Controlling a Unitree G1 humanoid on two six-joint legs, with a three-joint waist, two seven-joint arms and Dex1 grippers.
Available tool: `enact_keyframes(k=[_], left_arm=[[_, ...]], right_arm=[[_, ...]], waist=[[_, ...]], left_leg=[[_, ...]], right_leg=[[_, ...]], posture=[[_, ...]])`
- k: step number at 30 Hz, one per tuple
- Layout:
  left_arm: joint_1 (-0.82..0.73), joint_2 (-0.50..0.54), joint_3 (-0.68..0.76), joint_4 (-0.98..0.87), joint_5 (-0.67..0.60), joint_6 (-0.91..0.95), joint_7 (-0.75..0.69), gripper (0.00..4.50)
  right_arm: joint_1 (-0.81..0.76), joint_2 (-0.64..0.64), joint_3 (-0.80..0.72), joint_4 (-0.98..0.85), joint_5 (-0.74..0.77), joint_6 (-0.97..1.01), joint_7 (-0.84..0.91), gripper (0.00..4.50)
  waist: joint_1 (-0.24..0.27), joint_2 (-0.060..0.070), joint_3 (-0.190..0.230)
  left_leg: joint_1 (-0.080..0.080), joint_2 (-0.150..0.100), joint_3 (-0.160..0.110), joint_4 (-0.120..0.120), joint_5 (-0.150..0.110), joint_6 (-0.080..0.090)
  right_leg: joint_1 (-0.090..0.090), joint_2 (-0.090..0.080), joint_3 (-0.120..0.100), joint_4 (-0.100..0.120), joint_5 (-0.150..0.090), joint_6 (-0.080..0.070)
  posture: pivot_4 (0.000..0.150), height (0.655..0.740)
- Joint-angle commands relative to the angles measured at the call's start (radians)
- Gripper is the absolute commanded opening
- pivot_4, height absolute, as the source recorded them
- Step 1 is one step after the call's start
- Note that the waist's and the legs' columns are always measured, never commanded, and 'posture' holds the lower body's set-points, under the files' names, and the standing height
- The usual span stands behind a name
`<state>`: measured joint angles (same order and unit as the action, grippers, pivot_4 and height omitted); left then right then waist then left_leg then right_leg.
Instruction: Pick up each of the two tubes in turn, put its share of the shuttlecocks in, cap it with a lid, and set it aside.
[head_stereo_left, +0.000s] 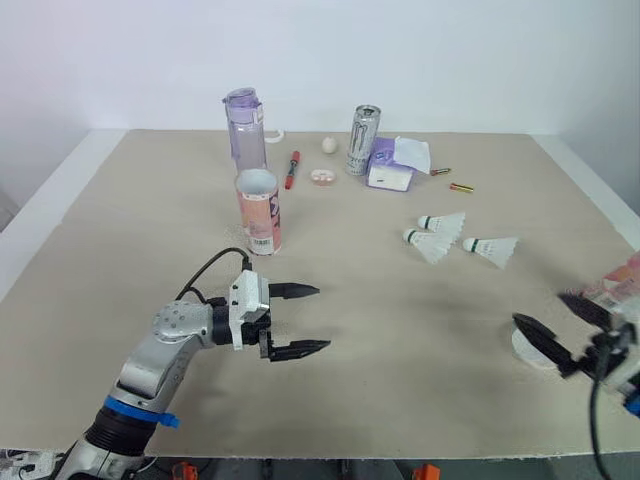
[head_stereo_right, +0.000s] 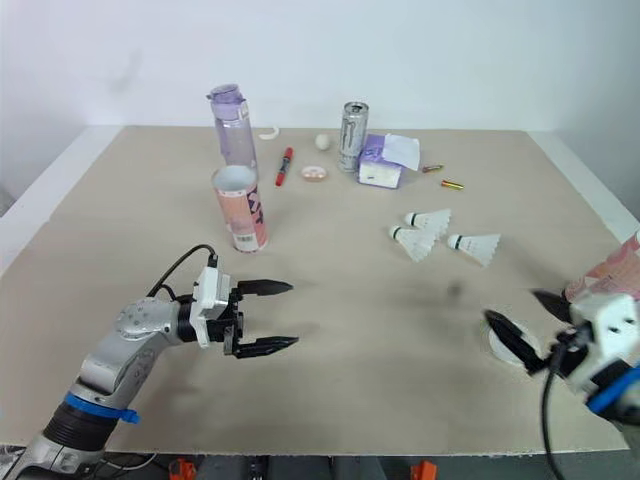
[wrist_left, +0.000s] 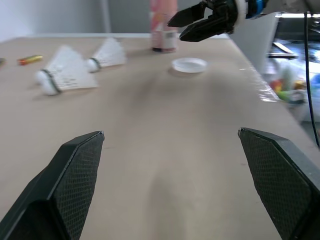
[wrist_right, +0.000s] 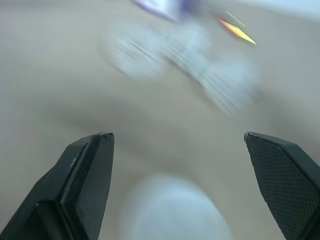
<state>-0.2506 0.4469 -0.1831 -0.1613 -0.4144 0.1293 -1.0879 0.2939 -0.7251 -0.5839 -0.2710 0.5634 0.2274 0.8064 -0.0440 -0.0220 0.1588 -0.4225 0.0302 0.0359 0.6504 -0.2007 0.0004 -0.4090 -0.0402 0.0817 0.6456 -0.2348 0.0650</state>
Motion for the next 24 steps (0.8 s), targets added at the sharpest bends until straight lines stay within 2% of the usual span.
enact_keyframes(k=[1, 6, 10, 18, 24], left_arm=[[-0.010, -0.025, 0.052, 0.007, 0.049, -0.040, 0.110, 4.50], [0.003, -0.053, 0.116, 0.013, 0.110, 0.023, 0.313, 4.50], [0.027, -0.056, 0.161, 0.006, 0.124, 0.094, 0.429, 4.50], [0.032, -0.098, 0.199, 0.049, 0.161, 0.096, 0.560, 4.50], [-0.041, -0.120, 0.241, 0.135, 0.134, 0.142, 0.598, 4.50]], right_arm=[[-0.147, -0.032, 0.142, 0.009, -0.033, -0.078, 0.107, 4.46], [-0.414, -0.029, 0.333, 0.166, -0.059, -0.114, 0.267, 4.46], [-0.560, -0.005, 0.428, 0.282, -0.065, -0.128, 0.373, 4.46], [-0.765, 0.053, 0.495, 0.498, -0.110, -0.170, 0.437, 4.46], [-0.813, 0.084, 0.512, 0.579, -0.152, -0.234, 0.453, 4.46]], waist=[[0.000, -0.001, 0.001], [0.002, -0.004, 0.002], [0.006, -0.004, 0.003], [0.021, -0.005, 0.003], [0.022, -0.005, 0.003]], left_leg=[[0.000, 0.000, 0.000, 0.000, 0.000, 0.000], [-0.002, -0.001, 0.001, 0.000, -0.001, -0.001], [-0.003, -0.001, -0.002, -0.002, -0.001, -0.001], [-0.003, -0.002, -0.003, -0.004, -0.001, -0.002], [-0.003, -0.002, -0.004, -0.004, -0.001, -0.002]], right_leg=[[0.000, 0.000, 0.000, 0.000, 0.000, 0.000], [0.000, 0.000, 0.000, -0.001, -0.001, 0.002], [0.000, 0.002, -0.003, -0.001, -0.001, 0.001], [0.000, 0.002, -0.004, -0.001, 0.001, -0.001], [0.001, 0.002, -0.006, 0.000, 0.002, -0.002]], posture=[[0.150, 0.7400], [0.150, 0.7400], [0.150, 0.7400], [0.150, 0.7400], [0.150, 0.7400]])
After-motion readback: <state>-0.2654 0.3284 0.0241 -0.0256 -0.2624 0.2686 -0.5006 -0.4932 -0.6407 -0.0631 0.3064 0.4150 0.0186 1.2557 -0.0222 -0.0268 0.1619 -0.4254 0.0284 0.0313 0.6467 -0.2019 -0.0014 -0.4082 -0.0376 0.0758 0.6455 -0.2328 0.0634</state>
